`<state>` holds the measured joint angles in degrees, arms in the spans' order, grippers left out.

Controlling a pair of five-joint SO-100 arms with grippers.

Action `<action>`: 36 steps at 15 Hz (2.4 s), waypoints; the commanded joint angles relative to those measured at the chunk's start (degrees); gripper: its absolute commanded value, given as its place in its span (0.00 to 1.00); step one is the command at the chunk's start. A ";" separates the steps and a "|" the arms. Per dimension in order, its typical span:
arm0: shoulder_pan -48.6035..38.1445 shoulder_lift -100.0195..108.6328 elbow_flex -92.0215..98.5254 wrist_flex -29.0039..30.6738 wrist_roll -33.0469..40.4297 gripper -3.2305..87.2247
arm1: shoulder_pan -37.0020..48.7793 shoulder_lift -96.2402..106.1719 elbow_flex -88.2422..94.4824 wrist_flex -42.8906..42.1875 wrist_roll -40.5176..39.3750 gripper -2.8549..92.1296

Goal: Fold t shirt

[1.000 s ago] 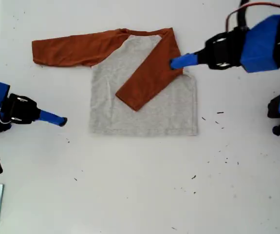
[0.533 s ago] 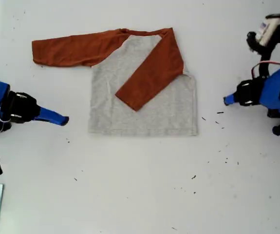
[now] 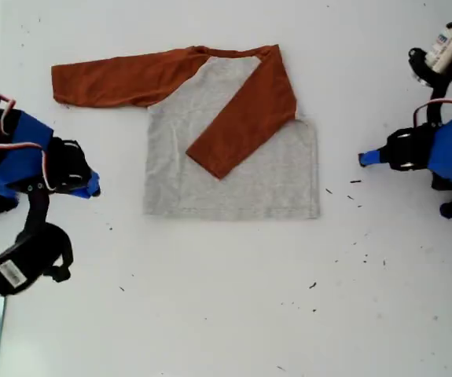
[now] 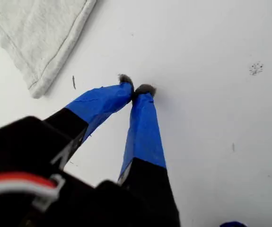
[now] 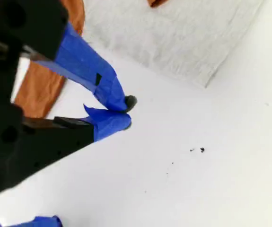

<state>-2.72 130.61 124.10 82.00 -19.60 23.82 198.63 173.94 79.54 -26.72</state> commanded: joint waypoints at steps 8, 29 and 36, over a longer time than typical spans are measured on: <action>-64.07 3.25 -2.46 3.60 37.62 0.43 | -0.35 0.88 2.64 0.00 -0.88 0.07; -33.05 -12.30 -31.55 -18.02 39.99 0.03 | -1.41 0.62 2.64 0.00 0.44 0.07; -10.72 -40.61 -60.47 -20.21 52.65 0.21 | -0.88 0.44 2.64 0.00 0.62 0.07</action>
<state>-14.68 88.42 68.29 61.26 31.64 22.59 198.72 173.94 79.63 -26.72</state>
